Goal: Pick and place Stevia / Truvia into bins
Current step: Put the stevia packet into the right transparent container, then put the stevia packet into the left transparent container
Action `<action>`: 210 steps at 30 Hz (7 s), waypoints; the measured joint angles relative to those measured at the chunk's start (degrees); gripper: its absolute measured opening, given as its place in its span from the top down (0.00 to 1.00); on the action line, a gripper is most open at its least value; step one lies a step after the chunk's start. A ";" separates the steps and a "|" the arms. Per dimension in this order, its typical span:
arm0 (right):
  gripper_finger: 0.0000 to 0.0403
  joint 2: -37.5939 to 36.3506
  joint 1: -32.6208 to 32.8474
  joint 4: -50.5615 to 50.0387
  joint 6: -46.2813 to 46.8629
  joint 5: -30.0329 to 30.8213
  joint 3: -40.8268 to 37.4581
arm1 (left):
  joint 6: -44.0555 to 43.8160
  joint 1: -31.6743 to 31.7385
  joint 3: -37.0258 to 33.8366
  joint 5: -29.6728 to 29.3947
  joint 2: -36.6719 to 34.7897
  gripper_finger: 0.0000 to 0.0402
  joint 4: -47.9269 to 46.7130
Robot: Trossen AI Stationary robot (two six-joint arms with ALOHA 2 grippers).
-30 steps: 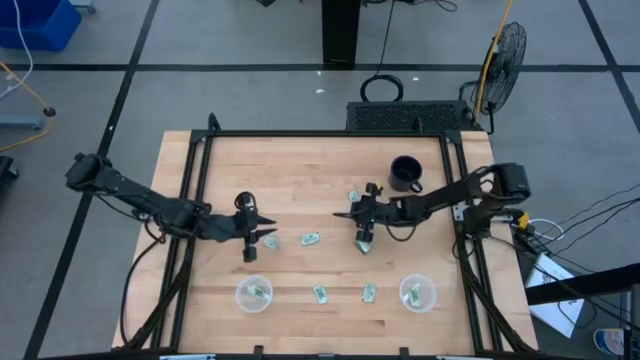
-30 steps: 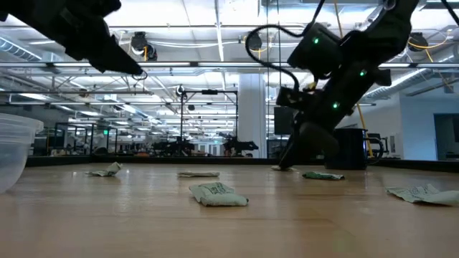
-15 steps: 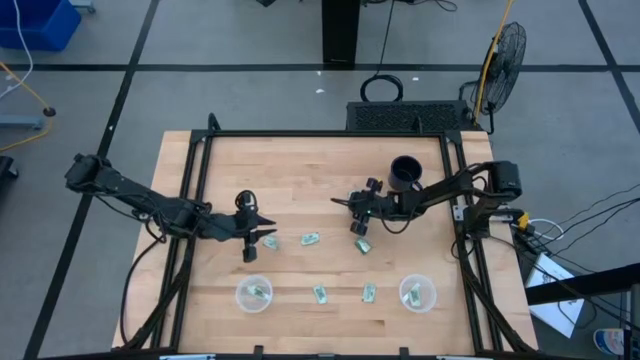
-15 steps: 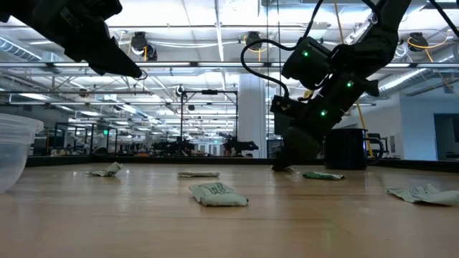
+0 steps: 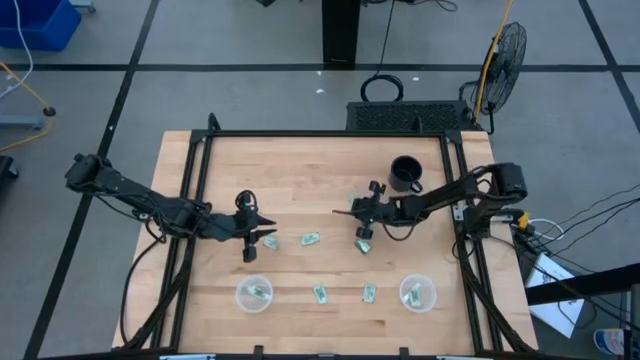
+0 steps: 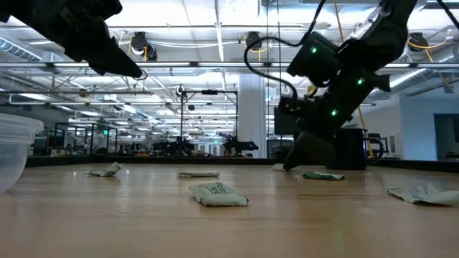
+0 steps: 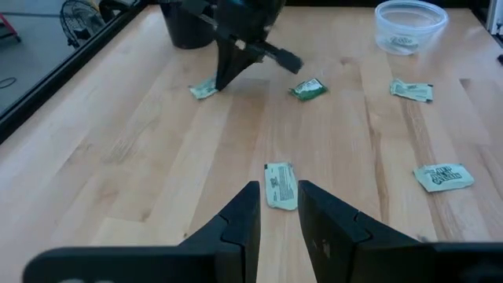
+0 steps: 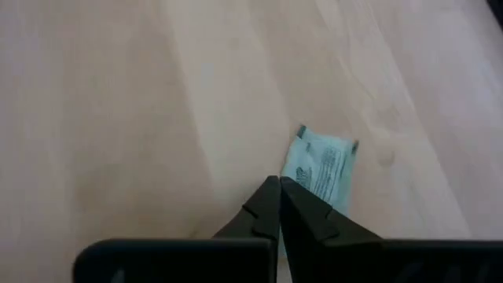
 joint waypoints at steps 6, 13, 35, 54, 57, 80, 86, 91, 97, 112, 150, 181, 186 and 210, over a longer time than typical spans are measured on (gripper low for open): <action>1.00 -9.89 7.46 0.06 -0.06 4.02 1.57 | 0.37 0.07 -0.04 -0.35 0.02 0.77 0.17; 1.00 -16.68 11.75 -3.05 -0.23 8.86 1.59 | 2.87 0.33 -0.04 -0.61 0.02 0.77 0.45; 0.59 -1.93 -1.91 -1.38 10.55 0.47 -2.18 | 2.36 1.11 -0.04 -0.50 0.02 0.77 1.84; 0.98 -2.12 -3.52 -2.16 11.12 0.41 -2.18 | 2.32 1.11 -0.04 -0.48 0.02 0.77 1.68; 1.00 -4.96 -2.36 -2.31 11.06 0.50 -2.26 | 2.30 1.11 -0.04 -0.48 0.02 0.77 1.66; 1.00 -38.00 34.77 -20.37 42.05 -20.59 -2.13 | 3.02 1.11 -0.04 -0.52 0.02 0.77 1.58; 1.00 -36.02 42.49 -31.06 58.34 -17.56 -2.13 | 2.57 1.11 -0.04 -0.52 0.02 0.77 1.75; 1.00 -32.93 44.84 -34.77 65.56 -19.92 -2.15 | 1.84 1.11 -0.04 -0.55 0.00 0.77 1.75; 1.00 -30.45 45.74 -36.63 73.16 -29.34 -2.15 | 1.67 1.09 -0.04 -0.55 0.02 0.77 1.77; 0.92 -29.42 45.16 -38.09 71.13 -22.03 -2.15 | 1.35 1.11 -0.04 -0.84 0.01 0.77 1.76; 0.80 -29.46 36.52 -14.81 30.23 4.46 -2.11 | -0.62 6.37 -2.97 12.16 15.53 0.55 -2.14; 0.80 -29.46 22.56 -8.40 10.69 9.48 -2.11 | 3.53 11.92 -2.86 15.87 25.88 0.97 1.80; 0.80 -29.46 22.56 -8.43 10.69 9.48 -2.11 | 6.04 11.97 -1.33 16.12 23.42 0.98 -0.28; 0.80 -29.46 22.30 -8.87 10.23 9.48 -2.11 | -25.43 -21.49 16.28 23.08 18.89 0.99 -23.91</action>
